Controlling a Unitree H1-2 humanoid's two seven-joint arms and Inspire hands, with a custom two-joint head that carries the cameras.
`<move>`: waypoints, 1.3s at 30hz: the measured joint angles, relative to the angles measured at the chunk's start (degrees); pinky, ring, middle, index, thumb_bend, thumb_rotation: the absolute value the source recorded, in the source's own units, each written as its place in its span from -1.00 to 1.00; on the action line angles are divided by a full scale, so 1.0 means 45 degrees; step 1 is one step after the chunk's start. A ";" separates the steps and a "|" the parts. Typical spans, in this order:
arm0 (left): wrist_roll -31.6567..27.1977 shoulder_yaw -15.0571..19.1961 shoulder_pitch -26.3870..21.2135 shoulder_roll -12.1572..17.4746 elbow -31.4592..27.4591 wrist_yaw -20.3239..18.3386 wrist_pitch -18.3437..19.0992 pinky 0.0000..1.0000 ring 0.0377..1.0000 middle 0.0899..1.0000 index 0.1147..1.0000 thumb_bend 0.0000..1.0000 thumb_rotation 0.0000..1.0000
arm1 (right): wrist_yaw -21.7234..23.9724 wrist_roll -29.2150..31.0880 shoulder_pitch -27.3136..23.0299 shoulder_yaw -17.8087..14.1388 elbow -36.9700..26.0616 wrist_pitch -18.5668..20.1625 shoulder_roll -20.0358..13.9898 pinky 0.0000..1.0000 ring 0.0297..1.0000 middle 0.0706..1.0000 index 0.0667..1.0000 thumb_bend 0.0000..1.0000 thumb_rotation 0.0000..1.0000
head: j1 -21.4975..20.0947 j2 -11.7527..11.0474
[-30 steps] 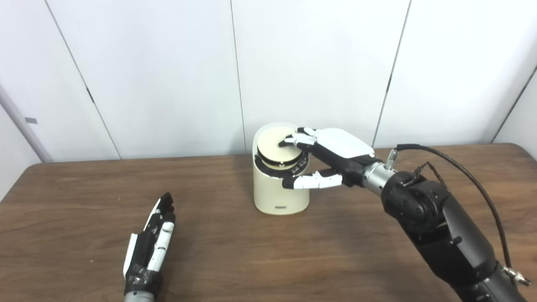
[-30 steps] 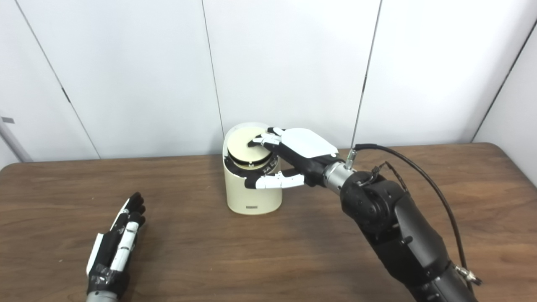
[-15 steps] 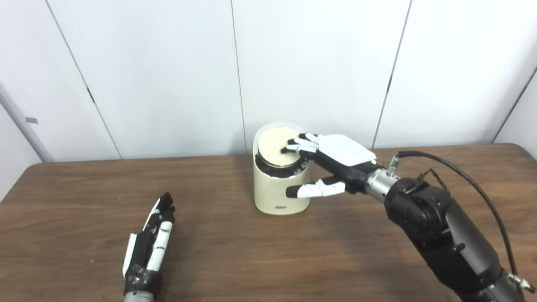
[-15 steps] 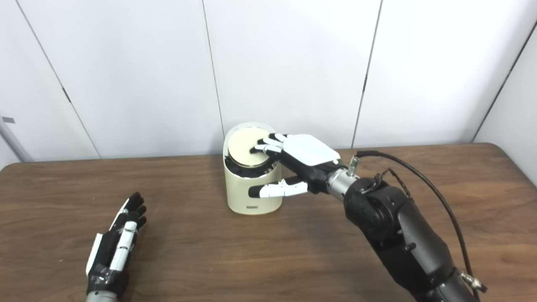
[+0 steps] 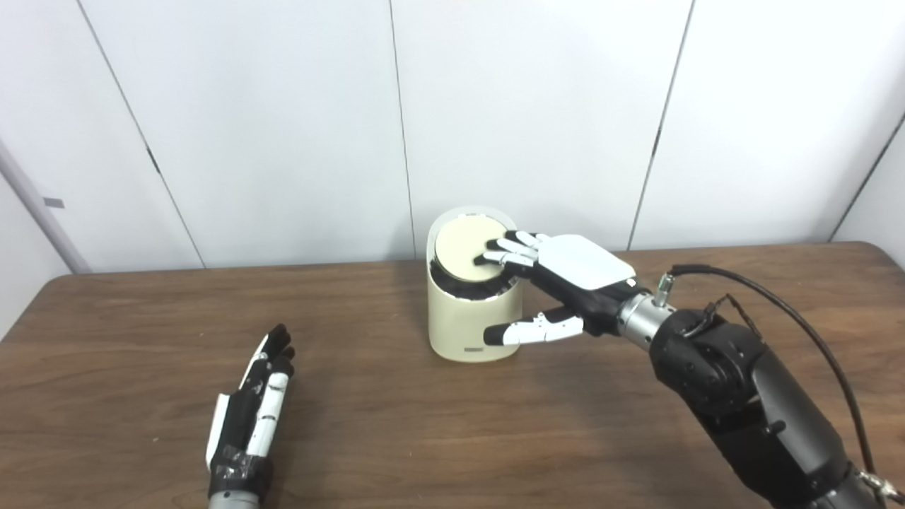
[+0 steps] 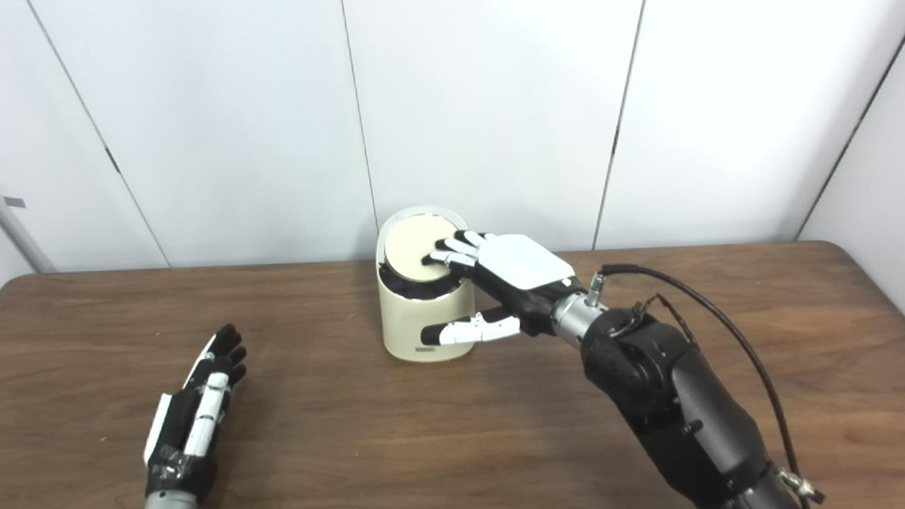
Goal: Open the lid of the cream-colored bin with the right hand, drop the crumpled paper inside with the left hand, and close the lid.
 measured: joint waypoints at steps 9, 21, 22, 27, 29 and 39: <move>0.0097 -0.0003 0.0022 -0.0020 -0.0026 0.0141 0.0004 0.89 0.88 0.88 0.89 0.09 0.57 | -0.0002 -0.0247 0.0032 0.0105 0.0000 -0.0212 -0.0024 1.00 1.00 0.88 0.75 0.28 1.00 | 0.0020 0.0059; 0.0084 -0.0017 0.0023 -0.0016 -0.0026 0.0243 0.0003 0.88 0.89 0.90 0.90 0.05 0.54 | 0.0024 -0.0575 0.0034 0.0240 -0.0096 -0.0208 -0.0022 1.00 1.00 0.88 0.75 0.23 0.99 | 0.0000 0.0195; 0.0084 -0.0017 0.0024 -0.0016 -0.0026 0.0244 0.0004 0.88 0.89 0.90 0.90 0.06 0.54 | 0.0024 -0.0587 0.0034 0.0243 -0.0100 -0.0210 -0.0022 1.00 1.00 0.87 0.75 0.23 0.98 | 0.0000 0.0196; 0.0043 -0.0017 0.0027 -0.0017 -0.0030 0.0233 0.0015 0.91 0.90 0.91 0.90 0.07 0.53 | -0.0001 -0.0657 0.0033 0.0265 -0.0106 -0.0215 -0.0020 1.00 1.00 0.87 0.74 0.23 1.00 | 0.0000 0.0235; 0.0042 -0.0017 0.0031 -0.0018 -0.0038 0.0237 0.0023 0.92 0.90 0.91 0.91 0.05 0.54 | -0.0007 -0.0676 0.0033 0.0280 -0.0106 -0.0218 -0.0020 1.00 1.00 0.87 0.73 0.23 1.00 | -0.0019 0.0273; 0.0067 -0.0030 0.0052 -0.0021 -0.0066 0.0267 0.0050 0.88 0.88 0.89 0.90 0.06 0.54 | -0.0005 -0.0862 0.0034 0.0385 -0.0178 -0.0220 -0.0022 1.00 1.00 0.87 0.73 0.25 1.00 | -0.0020 0.0371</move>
